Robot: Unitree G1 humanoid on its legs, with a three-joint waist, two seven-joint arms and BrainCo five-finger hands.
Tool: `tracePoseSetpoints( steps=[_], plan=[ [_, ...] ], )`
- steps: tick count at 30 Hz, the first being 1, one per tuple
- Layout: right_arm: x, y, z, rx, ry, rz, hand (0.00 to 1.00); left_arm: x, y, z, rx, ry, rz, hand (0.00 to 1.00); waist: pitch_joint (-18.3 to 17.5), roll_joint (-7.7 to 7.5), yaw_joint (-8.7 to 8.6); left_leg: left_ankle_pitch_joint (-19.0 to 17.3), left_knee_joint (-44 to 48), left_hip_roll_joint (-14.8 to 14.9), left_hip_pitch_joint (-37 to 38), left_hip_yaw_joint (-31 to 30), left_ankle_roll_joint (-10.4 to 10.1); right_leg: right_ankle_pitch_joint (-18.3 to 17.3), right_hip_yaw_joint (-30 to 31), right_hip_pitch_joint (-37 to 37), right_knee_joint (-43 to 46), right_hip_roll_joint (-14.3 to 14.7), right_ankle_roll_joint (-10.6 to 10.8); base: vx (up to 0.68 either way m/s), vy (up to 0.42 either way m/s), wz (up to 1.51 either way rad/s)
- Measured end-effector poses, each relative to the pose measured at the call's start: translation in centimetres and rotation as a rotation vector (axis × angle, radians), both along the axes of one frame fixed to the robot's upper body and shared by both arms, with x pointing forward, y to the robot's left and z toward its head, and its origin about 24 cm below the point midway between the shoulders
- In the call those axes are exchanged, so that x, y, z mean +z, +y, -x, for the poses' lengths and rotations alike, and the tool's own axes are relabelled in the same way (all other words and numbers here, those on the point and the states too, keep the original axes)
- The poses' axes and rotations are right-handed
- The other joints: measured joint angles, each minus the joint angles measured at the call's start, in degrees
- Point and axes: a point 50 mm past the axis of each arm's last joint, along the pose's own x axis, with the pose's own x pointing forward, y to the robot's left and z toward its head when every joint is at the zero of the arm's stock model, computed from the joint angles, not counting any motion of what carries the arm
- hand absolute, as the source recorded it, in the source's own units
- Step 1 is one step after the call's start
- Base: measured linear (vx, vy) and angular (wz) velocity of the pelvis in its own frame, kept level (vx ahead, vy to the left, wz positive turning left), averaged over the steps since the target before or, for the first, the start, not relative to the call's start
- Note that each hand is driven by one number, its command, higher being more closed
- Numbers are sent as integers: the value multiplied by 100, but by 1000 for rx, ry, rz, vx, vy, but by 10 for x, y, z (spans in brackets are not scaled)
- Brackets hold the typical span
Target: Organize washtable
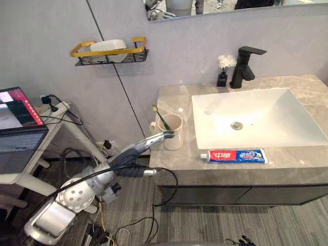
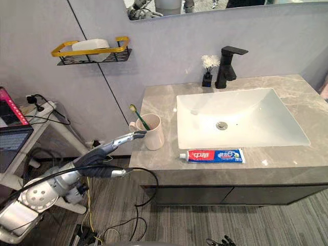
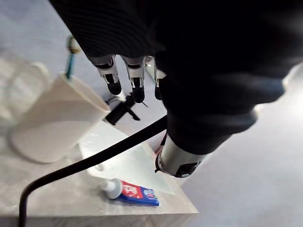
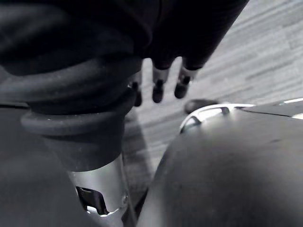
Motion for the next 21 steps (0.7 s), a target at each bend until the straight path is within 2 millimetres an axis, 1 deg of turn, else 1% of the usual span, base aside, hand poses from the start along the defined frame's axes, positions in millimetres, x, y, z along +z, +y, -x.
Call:
tracePoseSetpoints(
  steps=[2, 4, 5, 7, 9, 10, 11, 12, 13, 14, 15, 16, 17, 18, 20, 21],
  plan=[
    [0, -2, 0, 8, 3, 5, 0, -20, 15, 1, 75, 89, -13, 0, 7, 3, 2, 0, 2, -1, 12, -36, 0, 2, -39, 9, -6, 9, -2, -47, -2, 10],
    [1, -3, 2, 26, 7, -1, 0, -54, 43, 4, 199, 250, -70, 0, 8, 1, -2, -1, 1, 8, 42, -86, 1, 3, -68, 60, -22, 28, -5, -37, -7, 6],
    [0, -2, 3, 39, 12, -3, 0, -61, 50, 6, 220, 292, -90, 0, 11, -2, -2, -1, 0, 9, 47, -95, 1, 4, -78, 76, -39, 33, -7, 0, 0, 0],
    [0, -1, 5, 58, 17, -12, 0, -93, 80, 25, 284, 530, -131, 0, 16, -6, -10, -1, -15, 16, 51, -91, 2, 27, -76, 98, -121, 57, -19, 0, 0, 0],
    [0, 0, 6, 70, 21, -16, 0, -108, 99, 41, 293, 701, -180, 0, 15, -10, -8, -1, -23, 21, 55, -81, 2, 36, -76, 102, -134, 61, -5, -1, 0, -2],
    [0, -1, 6, 91, 26, -10, 0, -116, 111, 51, 286, 804, -243, 0, 15, -11, 0, -2, -33, 21, 60, -58, 2, 39, -75, 107, -144, 61, -1, 0, 0, 0],
    [0, 0, 6, 106, 29, -9, 0, -122, 122, 58, 279, 872, -303, 0, 15, -13, 53, -2, -44, 20, 68, -27, 2, 63, -79, 128, -183, 63, 9, 0, 0, 0],
    [-1, 1, 6, 115, 31, -11, 0, -123, 126, 60, 279, 890, -333, 0, 16, -12, 97, -2, -58, 21, 84, -7, 2, 80, -69, 138, -211, 66, 6, 12, 14, -7],
    [-1, 3, 7, 140, 37, -13, 0, -126, 134, 64, 279, 893, -428, 0, 15, -10, 157, -1, -115, 19, 145, 32, 1, 100, -56, 182, -259, 68, 16, 21, 11, -6],
    [-1, 5, 7, 162, 40, -12, 0, -128, 142, 67, 272, 886, -542, 0, 10, -2, 159, 0, -139, 10, 185, 43, 0, 123, -73, 244, -332, 74, 25, 26, 10, -4],
    [-1, 5, 5, 180, 39, -8, 0, -129, 146, 68, 267, 875, -603, 0, 7, -4, 158, 0, -156, 10, 208, 52, 0, 123, -73, 260, -337, 74, 25, 30, 9, 0],
    [0, 6, 4, 208, 32, -1, 0, -130, 151, 69, 250, 846, -714, 0, 7, -5, 152, 2, -196, 10, 228, 65, -3, 122, -72, 280, -340, 75, 26, 0, 0, 0],
    [1, 6, 4, 215, 29, 1, 0, -131, 154, 69, 242, 830, -763, 0, 7, 5, 148, 2, -212, 10, 227, 73, -4, 121, -70, 285, -341, 75, 27, 28, 17, -6],
    [1, 6, 3, 230, 28, 3, 0, -133, 159, 69, 223, 777, -884, 0, -11, 17, 145, 2, -231, 12, 229, 100, -4, 121, -55, 287, -343, 74, 28, 31, 15, -6],
    [1, 7, 2, 243, 24, 5, 0, -133, 167, 66, 223, 724, -990, 0, -22, 14, 137, 4, -240, 14, 230, 123, -8, 121, -40, 282, -343, 74, 28, 37, 15, -5],
    [2, 8, 3, 252, 20, 6, 0, -129, 176, 61, 232, 671, -1079, 0, -33, 37, 135, 7, -251, 15, 241, 141, -12, 121, -34, 278, -344, 72, 28, 0, 0, 0]
  ],
)
